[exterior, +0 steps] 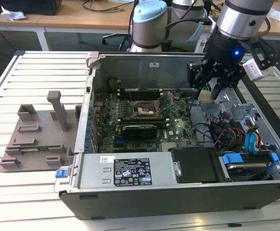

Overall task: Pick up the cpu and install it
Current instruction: 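Pick up the cpu and move it towards the insertion slot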

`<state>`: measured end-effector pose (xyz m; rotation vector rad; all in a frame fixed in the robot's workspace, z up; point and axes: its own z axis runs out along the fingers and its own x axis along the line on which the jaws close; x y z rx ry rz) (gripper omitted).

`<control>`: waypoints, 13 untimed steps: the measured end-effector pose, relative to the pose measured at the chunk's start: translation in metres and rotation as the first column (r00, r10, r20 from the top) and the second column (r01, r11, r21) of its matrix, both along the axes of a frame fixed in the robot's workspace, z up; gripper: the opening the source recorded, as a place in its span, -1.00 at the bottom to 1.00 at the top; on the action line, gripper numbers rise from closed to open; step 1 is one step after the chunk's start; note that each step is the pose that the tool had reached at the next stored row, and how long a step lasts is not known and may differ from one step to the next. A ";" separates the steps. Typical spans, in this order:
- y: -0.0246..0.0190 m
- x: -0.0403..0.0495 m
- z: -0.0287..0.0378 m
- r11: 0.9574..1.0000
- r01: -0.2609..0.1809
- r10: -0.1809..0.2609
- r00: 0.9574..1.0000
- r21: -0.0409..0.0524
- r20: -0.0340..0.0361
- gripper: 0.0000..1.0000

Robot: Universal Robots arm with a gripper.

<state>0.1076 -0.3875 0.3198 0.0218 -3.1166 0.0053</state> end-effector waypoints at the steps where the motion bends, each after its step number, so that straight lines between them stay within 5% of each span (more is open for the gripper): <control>1: 0.0008 -0.0024 -0.0005 1.000 0.000 0.000 1.000 0.000 0.000 0.09; 13: 0.0165 -0.0323 -0.0098 1.000 0.000 0.000 1.000 0.000 0.000 0.09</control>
